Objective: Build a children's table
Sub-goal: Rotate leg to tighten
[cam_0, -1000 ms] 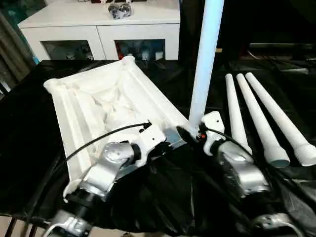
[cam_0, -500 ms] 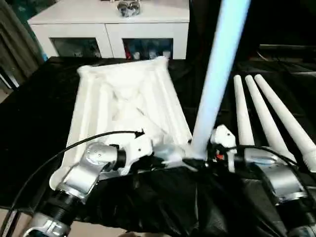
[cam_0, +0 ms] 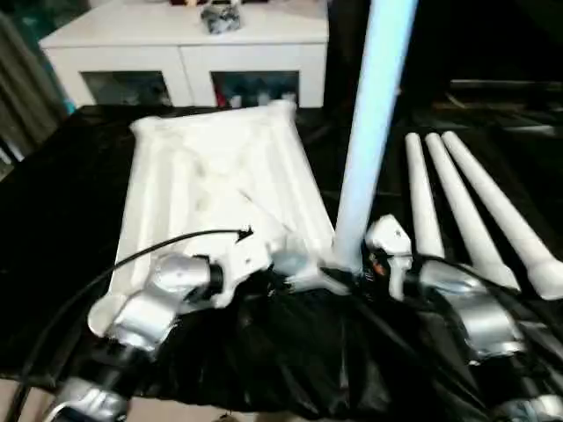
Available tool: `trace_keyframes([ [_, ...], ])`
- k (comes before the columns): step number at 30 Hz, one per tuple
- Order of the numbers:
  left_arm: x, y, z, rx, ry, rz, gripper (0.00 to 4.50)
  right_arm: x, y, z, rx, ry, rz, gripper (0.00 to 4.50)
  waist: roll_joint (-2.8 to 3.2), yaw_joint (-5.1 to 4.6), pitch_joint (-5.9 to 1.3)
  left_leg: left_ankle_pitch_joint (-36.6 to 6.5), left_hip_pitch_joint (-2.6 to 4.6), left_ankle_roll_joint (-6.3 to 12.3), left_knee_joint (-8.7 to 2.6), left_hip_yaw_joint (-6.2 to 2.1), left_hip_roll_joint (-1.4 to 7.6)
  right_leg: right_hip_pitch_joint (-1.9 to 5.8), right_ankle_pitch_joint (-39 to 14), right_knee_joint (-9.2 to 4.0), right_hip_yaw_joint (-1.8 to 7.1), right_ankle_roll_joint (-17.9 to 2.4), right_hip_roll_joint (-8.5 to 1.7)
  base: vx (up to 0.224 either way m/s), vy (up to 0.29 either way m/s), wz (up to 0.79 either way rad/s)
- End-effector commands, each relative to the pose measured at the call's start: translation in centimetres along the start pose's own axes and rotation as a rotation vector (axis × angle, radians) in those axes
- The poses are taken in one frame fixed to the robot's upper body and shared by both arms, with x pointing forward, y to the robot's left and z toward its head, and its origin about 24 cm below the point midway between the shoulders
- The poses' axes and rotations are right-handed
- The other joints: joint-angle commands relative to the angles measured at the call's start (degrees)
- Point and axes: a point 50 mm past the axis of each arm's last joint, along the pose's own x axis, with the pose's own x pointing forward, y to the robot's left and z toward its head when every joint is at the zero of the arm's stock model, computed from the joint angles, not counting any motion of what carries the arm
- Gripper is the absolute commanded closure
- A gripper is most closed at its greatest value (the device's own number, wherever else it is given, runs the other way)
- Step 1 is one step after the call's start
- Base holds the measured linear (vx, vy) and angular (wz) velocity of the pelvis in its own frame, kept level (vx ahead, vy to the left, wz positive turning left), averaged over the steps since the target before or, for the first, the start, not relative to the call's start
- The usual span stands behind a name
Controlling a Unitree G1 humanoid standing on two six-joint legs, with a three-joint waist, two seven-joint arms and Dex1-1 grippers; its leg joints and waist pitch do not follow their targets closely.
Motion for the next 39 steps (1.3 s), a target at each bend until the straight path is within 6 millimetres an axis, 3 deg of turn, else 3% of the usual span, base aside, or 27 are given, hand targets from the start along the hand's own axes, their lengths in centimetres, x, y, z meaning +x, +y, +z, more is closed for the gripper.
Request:
trace_keyframes([
  [1, 1.5, 0.1, 1.6, 0.003, -0.036, 0.056, 4.50, 2.1, 1.8, -1.1, 0.056, 0.032, -0.004, 1.76, -0.81, -0.06, -2.31, -13.84, 0.52, 1.19, -4.92, -1.48, 3.52, 1.71, -15.67, -5.02, 2.53, -12.90, -4.20, 0.000, 0.000, 0.00],
  [2, 2.7, 0.0, 2.5, -0.019, -0.059, 0.097, 4.50, 3.2, 2.1, -1.2, 0.105, 0.023, -0.106, 1.76, -0.79, -0.16, -2.38, -13.55, 0.48, 0.88, -4.96, -1.48, 3.54, 1.71, -15.32, -5.05, 2.56, -12.61, -4.17, 0.000, 0.000, 0.00],
  [8, 4.4, -0.5, 3.6, -0.030, -0.077, 0.138, 4.50, 5.1, 2.6, -1.2, 0.168, 0.017, -0.271, 1.77, -0.63, -0.27, -2.63, -11.57, 0.20, 1.38, -4.79, -1.50, 3.44, 1.83, -11.39, -4.91, 2.58, -12.40, -4.19, 0.000, 0.000, 0.00],
  [9, 5.0, -0.7, 4.0, -0.030, -0.085, 0.140, 4.50, 5.7, 2.8, -0.9, 0.165, 0.005, -0.317, 1.07, -0.43, -0.44, -2.60, -11.69, 0.18, 1.28, -4.86, -1.48, 3.28, 1.80, -11.60, -4.92, 2.47, -12.38, -4.07, 0.000, 0.000, 0.00],
  [13, 5.4, -1.2, 4.3, -0.001, -0.085, 0.122, 4.50, 6.2, 2.9, -0.4, 0.146, -0.018, -0.361, 0.94, -0.44, -0.27, -2.72, -11.64, 0.13, 1.54, -4.82, -1.53, 3.36, 1.92, -10.15, -4.82, 2.50, -12.23, -4.13, 0.000, 0.000, 0.00],
  [17, 4.7, -1.3, 4.2, 0.037, -0.101, 0.077, 4.50, 5.3, 1.8, -0.1, 0.122, -0.033, -0.353, 0.64, -0.30, -0.31, -2.65, -12.60, 0.11, 2.00, -4.90, -1.55, 3.43, 2.01, -8.79, -4.73, 2.50, -12.60, -4.13, 0.000, 0.000, 0.00],
  [21, 3.7, -1.4, 3.6, 0.059, -0.101, 0.029, 4.50, 4.0, 1.0, 0.2, 0.039, -0.041, -0.246, 0.64, -0.27, -0.16, -2.88, -11.01, 0.03, 2.79, -4.64, -1.52, 3.53, 2.23, -6.13, -4.42, 2.47, -13.27, -4.20, 0.000, 0.000, 0.00],
  [24, 2.7, -1.4, 2.9, 0.063, -0.099, -0.023, 4.50, 2.9, 0.8, 0.3, -0.027, -0.044, -0.126, 0.64, -0.05, -0.07, -3.12, -7.24, -0.09, 5.02, -4.08, -1.36, 3.50, 2.38, 0.91, -3.79, 2.31, -15.06, -4.14, 0.000, 0.000, 0.00],
  [26, 2.1, -1.3, 2.6, 0.063, -0.094, -0.044, 4.50, 2.3, 0.7, 0.2, -0.060, -0.030, -0.055, 0.64, -0.20, -0.05, -3.15, -6.27, -0.16, 6.07, -3.96, -1.34, 3.54, 2.41, 2.72, -3.52, 2.28, -15.83, -4.10, 0.000, 0.000, 0.00],
  [29, 1.4, -1.2, 2.2, 0.062, -0.088, -0.067, 4.50, 1.3, 0.8, 0.1, -0.092, -0.010, 0.052, 0.64, -0.21, 0.34, -3.04, -7.47, -0.09, 7.03, -3.90, -1.31, 3.64, 2.52, 1.19, -3.60, 2.22, -16.01, -4.18, 0.000, 0.000, 0.00],
  [35, -0.2, -0.8, 1.3, 0.065, -0.068, -0.113, 4.50, -0.9, 1.6, -0.2, -0.114, 0.038, 0.307, 0.64, -0.34, 1.20, -2.90, -8.71, 0.10, 6.58, -4.05, -1.23, 3.91, 2.28, -2.77, -3.78, 2.23, -15.81, -4.11, 0.000, 0.000, 0.00],
  [39, -1.1, -0.5, 0.7, 0.063, -0.044, -0.135, 4.50, -1.7, 1.9, 0.0, -0.122, 0.058, 0.409, 0.99, -0.48, 1.33, -2.90, -8.82, 0.16, 6.26, -4.07, -1.23, 3.83, 2.26, -4.02, -3.86, 2.25, -15.60, -4.06, 0.000, 0.000, 0.00],
])
